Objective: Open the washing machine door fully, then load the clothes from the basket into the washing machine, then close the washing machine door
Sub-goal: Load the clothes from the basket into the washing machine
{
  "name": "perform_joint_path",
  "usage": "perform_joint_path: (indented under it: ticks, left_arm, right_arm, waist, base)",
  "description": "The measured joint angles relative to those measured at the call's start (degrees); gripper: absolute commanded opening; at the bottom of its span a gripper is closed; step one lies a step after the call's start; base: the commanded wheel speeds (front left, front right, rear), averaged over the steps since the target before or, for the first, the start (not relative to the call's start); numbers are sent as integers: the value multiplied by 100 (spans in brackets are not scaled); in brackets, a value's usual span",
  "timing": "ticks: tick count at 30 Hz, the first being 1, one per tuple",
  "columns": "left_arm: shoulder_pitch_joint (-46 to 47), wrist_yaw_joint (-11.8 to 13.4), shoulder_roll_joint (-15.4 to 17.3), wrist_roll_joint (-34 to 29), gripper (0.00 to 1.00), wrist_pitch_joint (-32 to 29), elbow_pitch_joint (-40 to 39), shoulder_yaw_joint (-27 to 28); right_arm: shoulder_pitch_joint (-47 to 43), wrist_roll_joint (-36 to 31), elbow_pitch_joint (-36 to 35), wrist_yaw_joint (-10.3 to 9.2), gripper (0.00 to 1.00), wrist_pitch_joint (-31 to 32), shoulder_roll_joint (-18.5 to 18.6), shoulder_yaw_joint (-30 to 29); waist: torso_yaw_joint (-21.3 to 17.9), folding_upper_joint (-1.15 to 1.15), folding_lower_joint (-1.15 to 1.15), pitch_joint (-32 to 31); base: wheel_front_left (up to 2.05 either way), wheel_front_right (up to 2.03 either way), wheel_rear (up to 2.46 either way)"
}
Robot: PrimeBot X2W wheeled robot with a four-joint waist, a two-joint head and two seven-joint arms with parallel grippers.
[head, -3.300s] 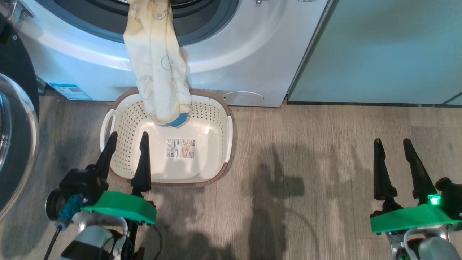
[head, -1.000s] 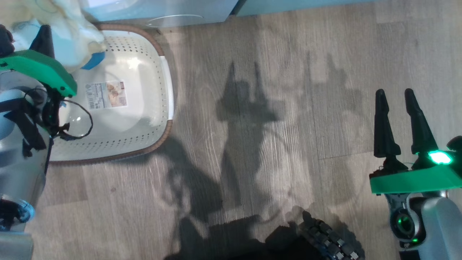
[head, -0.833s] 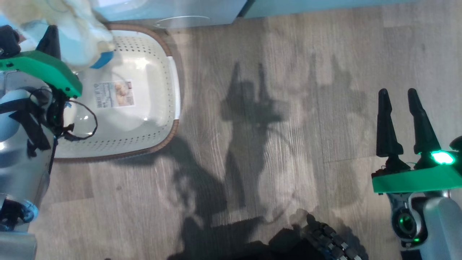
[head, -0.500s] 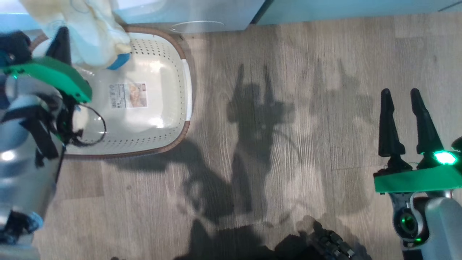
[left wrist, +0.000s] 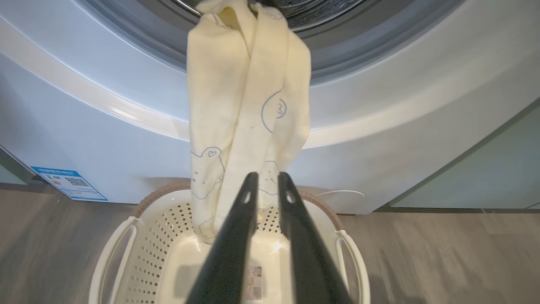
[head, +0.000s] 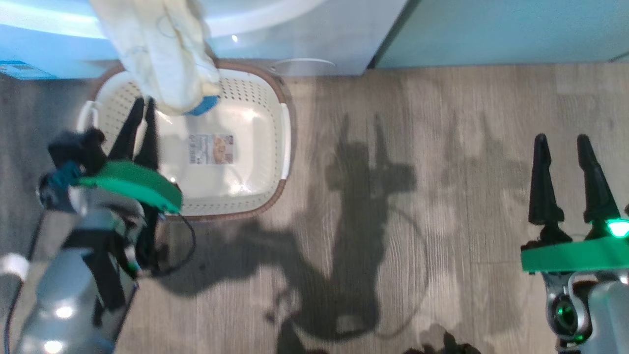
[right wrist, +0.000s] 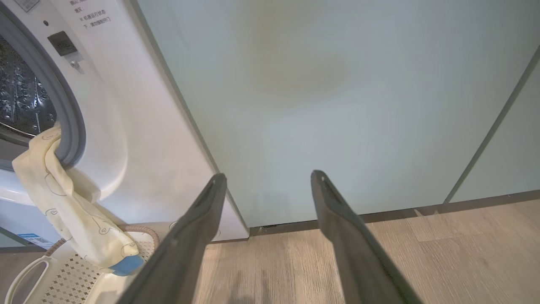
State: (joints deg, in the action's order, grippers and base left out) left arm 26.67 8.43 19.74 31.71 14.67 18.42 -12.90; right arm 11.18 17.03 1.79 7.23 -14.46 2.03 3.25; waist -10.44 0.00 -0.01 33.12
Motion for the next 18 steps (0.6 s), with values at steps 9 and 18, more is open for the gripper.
perform_joint_path:
  ticks: [9, 18]
  left_arm:
    - [-1092, 425, -175, -190, 100, 2, -1259, 14]
    - [-1858, 584, -221, -223, 100, -3, -1806, -49]
  right_arm:
    - [-222, -255, 52, 0, 100, 0, 0, -100]
    - [-716, -397, 134, 0, 100, 0, 0, -104]
  waist:
    - [296, 0, 0, -573]
    - [513, 0, 0, -1342]
  base:
    - [0, 0, 0]
    - [0, 0, 0]
